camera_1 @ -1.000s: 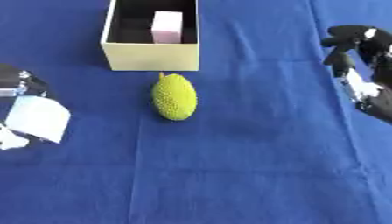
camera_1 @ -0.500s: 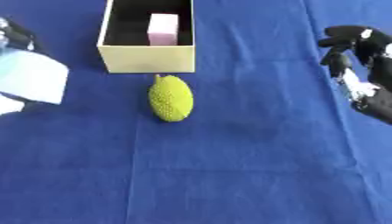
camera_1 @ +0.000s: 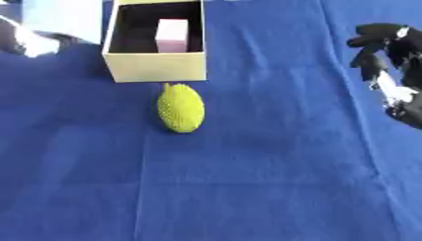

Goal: Pick up objects on the table and place them in the box.

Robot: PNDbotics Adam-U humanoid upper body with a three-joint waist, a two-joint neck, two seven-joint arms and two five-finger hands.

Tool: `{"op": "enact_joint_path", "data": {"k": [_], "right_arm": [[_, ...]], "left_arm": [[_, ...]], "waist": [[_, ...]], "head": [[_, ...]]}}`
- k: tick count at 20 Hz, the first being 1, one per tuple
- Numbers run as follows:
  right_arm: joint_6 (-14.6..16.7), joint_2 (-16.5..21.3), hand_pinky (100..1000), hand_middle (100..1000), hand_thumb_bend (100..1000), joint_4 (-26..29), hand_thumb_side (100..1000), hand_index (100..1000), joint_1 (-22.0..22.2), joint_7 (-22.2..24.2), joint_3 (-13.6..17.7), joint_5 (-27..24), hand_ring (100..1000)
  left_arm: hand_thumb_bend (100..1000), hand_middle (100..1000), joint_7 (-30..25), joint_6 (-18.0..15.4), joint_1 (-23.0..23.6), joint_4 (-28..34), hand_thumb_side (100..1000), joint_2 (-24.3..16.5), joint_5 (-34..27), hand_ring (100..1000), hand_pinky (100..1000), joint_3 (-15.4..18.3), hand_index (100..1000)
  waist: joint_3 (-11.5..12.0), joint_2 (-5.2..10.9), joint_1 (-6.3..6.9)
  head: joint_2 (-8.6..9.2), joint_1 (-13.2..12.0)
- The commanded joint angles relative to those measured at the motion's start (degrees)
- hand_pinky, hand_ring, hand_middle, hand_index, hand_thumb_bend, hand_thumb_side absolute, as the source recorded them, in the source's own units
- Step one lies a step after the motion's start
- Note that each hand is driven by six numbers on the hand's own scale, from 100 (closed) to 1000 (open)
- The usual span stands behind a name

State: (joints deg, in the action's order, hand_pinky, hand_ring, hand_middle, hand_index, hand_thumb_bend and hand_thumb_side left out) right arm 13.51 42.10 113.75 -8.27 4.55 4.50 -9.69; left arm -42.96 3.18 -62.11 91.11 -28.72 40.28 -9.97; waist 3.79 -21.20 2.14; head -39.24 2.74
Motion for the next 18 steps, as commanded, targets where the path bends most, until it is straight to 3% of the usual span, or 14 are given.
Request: {"op": "enact_joint_path", "data": {"k": [1, 4, 10, 16, 18], "right_arm": [[0.2, 2.2, 1000, 512, 100, 0.8, 525, 828, -0.9, 0.6, 0.2, -0.6, 817], [0.1, 2.2, 1000, 512, 100, 0.8, 525, 829, -1.6, 1.1, -0.2, -0.8, 817], [-0.3, 1.7, 1000, 511, 100, 0.8, 524, 829, -2.7, 2.0, -0.8, -1.1, 817], [-0.8, 0.9, 1000, 511, 100, 0.8, 523, 830, -2.8, 2.4, -0.7, -1.3, 818], [-0.9, 0.7, 1000, 510, 100, 0.8, 523, 830, -2.9, 2.5, -0.7, -1.4, 818]], "left_arm": [[100, 410, 1.4, 2.7, -2.8, -3.9, 105, 1.8, 2.7, 565, 653, 1.7, 632], [100, 420, 3.1, 4.7, -4.3, -8.2, 127, 4.2, 4.7, 572, 662, 2.6, 636], [100, 463, 6.8, 5.1, -6.7, -16.7, 106, 7.3, 9.1, 609, 688, 3.2, 667], [100, 509, 9.0, 1.5, -7.6, -25.1, 100, 9.3, 11.9, 655, 727, 3.3, 707], [100, 524, 9.2, -0.2, -8.0, -28.0, 144, 9.5, 11.7, 673, 745, 3.2, 721]], "waist": [[-0.5, 0.86, 0.05], [-1.6, 0.46, 0.32], [-3.4, -0.25, 0.74], [-4.1, -0.61, 0.95], [-4.1, -0.59, 1.02]], "head": [[1.24, -0.9], [2.29, -1.6], [3.68, -3.0], [3.67, -3.3], [3.57, -3.3]]}}
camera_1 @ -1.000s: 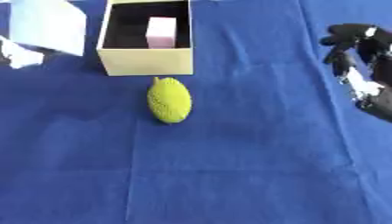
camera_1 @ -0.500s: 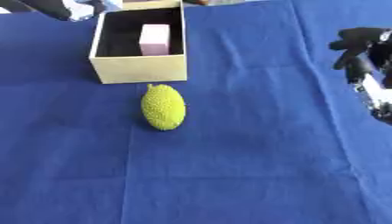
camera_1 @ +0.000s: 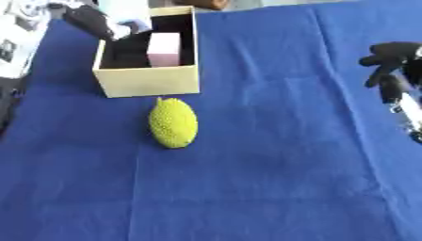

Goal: Pick up objects on the table and place them in the box.

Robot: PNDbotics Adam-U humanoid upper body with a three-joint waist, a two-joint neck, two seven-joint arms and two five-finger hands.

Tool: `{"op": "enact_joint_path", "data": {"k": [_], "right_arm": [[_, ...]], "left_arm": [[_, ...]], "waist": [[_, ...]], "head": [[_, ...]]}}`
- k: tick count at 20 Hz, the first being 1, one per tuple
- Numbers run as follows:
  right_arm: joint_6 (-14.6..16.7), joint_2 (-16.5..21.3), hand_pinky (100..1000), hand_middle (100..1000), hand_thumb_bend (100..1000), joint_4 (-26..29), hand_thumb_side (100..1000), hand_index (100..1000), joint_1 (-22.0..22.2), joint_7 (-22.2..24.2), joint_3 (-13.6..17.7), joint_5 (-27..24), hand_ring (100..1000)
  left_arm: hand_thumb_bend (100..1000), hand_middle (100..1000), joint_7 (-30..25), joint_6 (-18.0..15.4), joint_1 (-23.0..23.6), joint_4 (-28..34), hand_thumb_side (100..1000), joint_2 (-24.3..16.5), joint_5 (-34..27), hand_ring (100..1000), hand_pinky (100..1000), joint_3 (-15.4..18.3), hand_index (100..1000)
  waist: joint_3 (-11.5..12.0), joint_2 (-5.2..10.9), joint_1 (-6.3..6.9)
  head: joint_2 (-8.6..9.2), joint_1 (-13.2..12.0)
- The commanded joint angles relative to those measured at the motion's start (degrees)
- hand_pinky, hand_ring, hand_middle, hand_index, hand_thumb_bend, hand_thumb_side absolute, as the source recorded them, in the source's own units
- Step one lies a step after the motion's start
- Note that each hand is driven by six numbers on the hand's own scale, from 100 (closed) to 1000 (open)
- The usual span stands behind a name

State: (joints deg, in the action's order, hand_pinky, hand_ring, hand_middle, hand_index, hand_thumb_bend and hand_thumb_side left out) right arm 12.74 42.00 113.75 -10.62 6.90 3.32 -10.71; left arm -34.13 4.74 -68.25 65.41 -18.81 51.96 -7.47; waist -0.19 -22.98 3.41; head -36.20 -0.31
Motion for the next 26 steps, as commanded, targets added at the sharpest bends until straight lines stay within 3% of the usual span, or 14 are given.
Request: {"op": "enact_joint_path", "data": {"k": [1, 5, 6, 7, 10, 13, 23, 26], "right_arm": [[-0.2, 0.8, 1000, 510, 100, 0.8, 523, 830, -0.5, 0.2, 0.4, -0.4, 818], [-0.5, 0.5, 1000, 510, 100, 0.8, 523, 830, -0.3, 0.4, 0.4, -0.5, 819], [-0.6, 0.4, 1000, 510, 100, 0.8, 523, 830, -0.3, 0.4, 0.4, -0.5, 818], [-0.6, 0.3, 1000, 509, 100, 0.8, 523, 830, -0.3, 0.4, 0.4, -0.5, 818], [-0.7, 0.2, 1000, 507, 100, 0.8, 523, 829, -0.1, 0.5, 0.4, -0.5, 817], [-0.9, 0.0, 1000, 505, 100, 0.8, 523, 827, 0.1, 0.6, 0.5, -0.5, 816], [-1.3, -0.4, 1000, 502, 100, 0.8, 523, 826, 0.7, 1.0, 0.5, -0.2, 814], [-1.5, -0.6, 1000, 502, 100, 0.8, 523, 826, 1.0, 0.9, 0.6, -0.1, 815]], "left_arm": [[100, 541, 0.5, -2.7, -2.0, -3.7, 170, -0.3, -0.1, 687, 759, 0.7, 732], [100, 620, 1.3, -4.9, -2.6, -7.8, 277, -0.3, 1.1, 769, 833, 1.0, 818], [240, 704, 1.3, -5.4, -2.7, -8.2, 479, -0.3, 1.5, 842, 910, 1.1, 866], [357, 765, 1.2, -6.0, -2.7, -8.5, 594, -0.3, 1.9, 896, 960, 1.1, 901], [413, 832, -0.3, -7.4, -2.8, -9.1, 682, -0.4, 3.5, 948, 1000, 1.4, 940], [394, 851, -1.3, -8.2, -2.7, -9.1, 740, -0.4, 4.1, 977, 1000, 2.2, 953], [289, 838, -1.0, -9.6, -2.5, -7.9, 657, -0.5, 0.1, 968, 1000, 2.7, 962], [254, 800, 0.5, -9.4, -2.5, -5.3, 575, -0.9, -1.5, 935, 1000, 2.6, 936]], "waist": [[-0.1, 1.22, -0.23], [-0.1, 1.33, -0.18], [-0.1, 1.35, -0.15], [-0.1, 1.37, -0.13], [-0.1, 1.42, -0.11], [0.0, 1.44, -0.06], [0.1, 1.53, -0.14], [0.3, 1.61, -0.13]], "head": [[0.50, -0.2], [0.10, 0.0], [-0.06, 0.0], [-0.18, 0.0], [-0.57, 0.1], [-0.83, 0.3], [-1.45, 0.6], [-1.81, 1.0]]}}
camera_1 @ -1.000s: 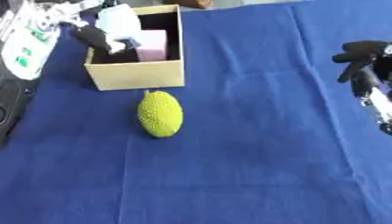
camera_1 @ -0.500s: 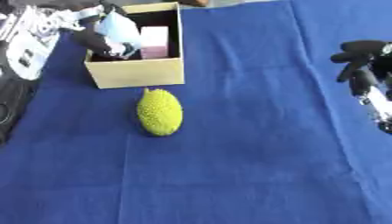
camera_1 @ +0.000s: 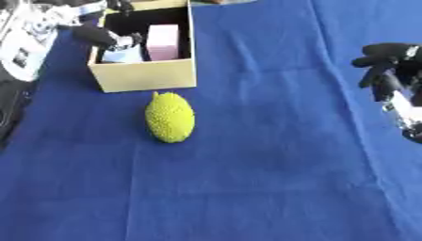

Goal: Pick up objects on the table and place them in the box.

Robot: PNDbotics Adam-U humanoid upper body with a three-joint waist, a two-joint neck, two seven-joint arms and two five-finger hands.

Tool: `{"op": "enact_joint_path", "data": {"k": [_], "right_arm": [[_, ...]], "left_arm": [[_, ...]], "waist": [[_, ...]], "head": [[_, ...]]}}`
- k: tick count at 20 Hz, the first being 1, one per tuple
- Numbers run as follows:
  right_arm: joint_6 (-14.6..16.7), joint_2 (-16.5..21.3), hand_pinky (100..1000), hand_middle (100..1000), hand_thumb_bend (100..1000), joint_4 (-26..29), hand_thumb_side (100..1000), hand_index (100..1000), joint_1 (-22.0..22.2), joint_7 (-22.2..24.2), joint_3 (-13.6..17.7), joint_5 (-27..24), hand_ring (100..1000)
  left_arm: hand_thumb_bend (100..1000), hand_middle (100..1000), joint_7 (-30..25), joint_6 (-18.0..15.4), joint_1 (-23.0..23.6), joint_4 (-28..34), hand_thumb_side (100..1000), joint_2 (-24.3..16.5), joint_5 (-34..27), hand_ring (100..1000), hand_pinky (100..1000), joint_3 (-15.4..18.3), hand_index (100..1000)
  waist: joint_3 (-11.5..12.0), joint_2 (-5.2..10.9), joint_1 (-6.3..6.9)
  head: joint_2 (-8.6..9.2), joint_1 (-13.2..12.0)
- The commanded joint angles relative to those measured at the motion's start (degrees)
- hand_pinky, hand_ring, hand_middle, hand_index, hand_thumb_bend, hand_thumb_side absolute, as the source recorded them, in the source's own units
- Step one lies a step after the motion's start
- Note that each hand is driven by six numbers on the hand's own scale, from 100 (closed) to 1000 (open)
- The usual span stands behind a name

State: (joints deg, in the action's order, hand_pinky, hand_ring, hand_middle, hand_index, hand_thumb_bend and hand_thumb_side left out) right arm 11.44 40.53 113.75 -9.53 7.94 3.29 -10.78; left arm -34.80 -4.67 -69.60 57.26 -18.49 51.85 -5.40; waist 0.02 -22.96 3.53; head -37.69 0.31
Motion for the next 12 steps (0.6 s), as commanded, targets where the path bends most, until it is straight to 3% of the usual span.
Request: {"op": "enact_joint_path", "data": {"k": [1, 5, 6, 7, 9, 12], "right_arm": [[-0.2, 0.9, 1000, 502, 100, 0.8, 523, 826, 0.0, -0.2, 0.7, 0.0, 815], [0.2, 1.2, 1000, 503, 100, 0.8, 523, 826, 0.3, -0.7, 1.1, 0.1, 815], [0.3, 1.2, 1000, 503, 100, 0.8, 521, 826, 0.3, -0.8, 1.2, 0.1, 815], [0.4, 1.3, 1000, 503, 100, 0.8, 523, 826, 0.4, -0.9, 1.2, 0.1, 816], [0.4, 1.3, 1000, 503, 100, 0.8, 523, 826, 0.4, -1.1, 1.3, 0.0, 816], [0.4, 1.2, 1000, 503, 100, 0.8, 523, 826, 0.5, -1.2, 1.5, -0.1, 816]], "left_arm": [[253, 796, 1.8, -0.3, -1.1, 4.0, 568, -1.6, -2.0, 932, 1000, 0.1, 934], [262, 742, 3.6, -2.6, 0.3, 9.0, 493, -3.4, -5.0, 884, 954, -3.2, 905], [396, 729, 4.2, -3.4, 0.8, 10.4, 469, -3.7, -5.8, 873, 941, -4.5, 899], [248, 726, 4.7, -4.3, 1.6, 11.8, 475, -4.1, -6.7, 869, 936, -5.9, 896], [255, 721, 5.0, -6.1, 3.2, 14.7, 427, -5.7, -8.5, 860, 923, -8.5, 883], [260, 725, 4.7, -8.7, 5.8, 19.0, 429, -7.9, -11.1, 858, 924, -11.2, 878]], "waist": [[0.1, 1.63, -0.23], [0.6, 1.73, -0.18], [0.7, 1.77, -0.21], [0.9, 1.83, -0.26], [1.2, 1.94, -0.36], [1.6, 2.06, -0.50]], "head": [[-0.49, 0.5], [-0.85, 1.5], [-0.91, 1.7], [-0.94, 2.0], [-0.95, 2.6], [-0.95, 3.1]]}}
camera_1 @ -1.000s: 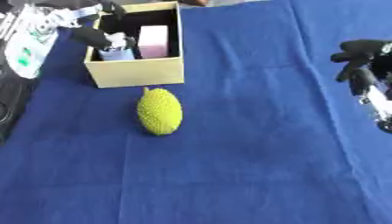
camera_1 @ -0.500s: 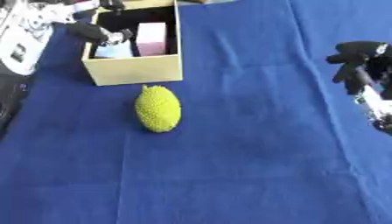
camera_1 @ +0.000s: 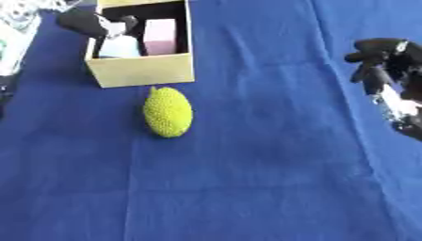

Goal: Pick up objects on the table and place them in the box.

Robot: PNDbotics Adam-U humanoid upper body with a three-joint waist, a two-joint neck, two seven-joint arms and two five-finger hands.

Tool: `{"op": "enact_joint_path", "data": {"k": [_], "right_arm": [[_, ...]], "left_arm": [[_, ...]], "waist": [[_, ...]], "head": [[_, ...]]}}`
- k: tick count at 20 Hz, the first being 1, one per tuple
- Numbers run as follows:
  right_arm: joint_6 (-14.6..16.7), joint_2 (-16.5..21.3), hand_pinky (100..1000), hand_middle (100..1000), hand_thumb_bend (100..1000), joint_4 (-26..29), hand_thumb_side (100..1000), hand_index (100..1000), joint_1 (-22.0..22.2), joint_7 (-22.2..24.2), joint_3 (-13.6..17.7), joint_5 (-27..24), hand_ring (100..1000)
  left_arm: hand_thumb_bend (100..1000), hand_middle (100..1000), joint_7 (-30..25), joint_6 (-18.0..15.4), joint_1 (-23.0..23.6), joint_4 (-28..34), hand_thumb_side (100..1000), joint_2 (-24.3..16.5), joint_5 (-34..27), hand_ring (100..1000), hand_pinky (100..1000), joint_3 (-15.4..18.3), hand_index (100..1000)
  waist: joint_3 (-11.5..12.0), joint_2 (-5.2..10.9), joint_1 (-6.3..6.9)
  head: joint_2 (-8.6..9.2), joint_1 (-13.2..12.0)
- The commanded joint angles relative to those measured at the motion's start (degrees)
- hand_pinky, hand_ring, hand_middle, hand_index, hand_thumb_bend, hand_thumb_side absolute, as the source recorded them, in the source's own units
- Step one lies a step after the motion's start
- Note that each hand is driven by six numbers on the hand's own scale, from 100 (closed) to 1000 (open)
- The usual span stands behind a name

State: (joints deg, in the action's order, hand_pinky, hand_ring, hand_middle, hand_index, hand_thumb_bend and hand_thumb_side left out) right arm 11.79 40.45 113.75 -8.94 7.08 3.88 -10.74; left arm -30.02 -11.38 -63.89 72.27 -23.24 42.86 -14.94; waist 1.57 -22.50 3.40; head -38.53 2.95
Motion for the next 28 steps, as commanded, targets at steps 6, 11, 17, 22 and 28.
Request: {"op": "enact_joint_path", "data": {"k": [6, 11, 17, 22, 28], "right_arm": [[0.5, 1.4, 1000, 505, 100, 0.8, 523, 827, -0.4, -0.6, 1.0, -0.4, 817], [1.4, 2.0, 1000, 506, 100, 0.8, 524, 827, -0.9, -0.9, 1.2, -0.7, 818], [1.9, 1.9, 1000, 506, 100, 0.8, 525, 827, -0.7, -1.2, 1.5, -0.6, 819], [1.8, 1.6, 1000, 505, 100, 0.8, 525, 827, -0.3, -1.3, 1.5, -0.1, 819], [1.3, 1.0, 1000, 504, 100, 0.8, 524, 827, 0.1, -0.9, 1.3, 0.3, 819]], "left_arm": [[298, 740, -3.7, -6.4, 5.1, 12.5, 458, -8.1, -7.3, 849, 905, -5.3, 878], [306, 763, -7.2, -5.4, 8.6, 19.7, 490, -11.2, -9.8, 856, 905, -8.0, 887], [354, 793, -10.6, -1.9, 10.5, 28.2, 456, -12.0, -8.0, 874, 914, -10.0, 905], [361, 803, -14.0, 2.2, 12.2, 34.7, 447, -11.7, -4.7, 880, 913, -10.0, 919], [341, 805, -14.4, 9.7, 12.3, 34.4, 409, -8.3, -0.1, 871, 892, -10.9, 937]], "waist": [[0.3, 1.66, -0.56], [0.5, 1.53, -0.56], [0.7, 1.36, -0.86], [1.0, 1.13, -1.09], [1.4, 1.01, -1.08]], "head": [[0.13, 1.0], [-0.01, 1.0], [0.26, 0.2], [0.60, 0.1], [0.83, 0.2]]}}
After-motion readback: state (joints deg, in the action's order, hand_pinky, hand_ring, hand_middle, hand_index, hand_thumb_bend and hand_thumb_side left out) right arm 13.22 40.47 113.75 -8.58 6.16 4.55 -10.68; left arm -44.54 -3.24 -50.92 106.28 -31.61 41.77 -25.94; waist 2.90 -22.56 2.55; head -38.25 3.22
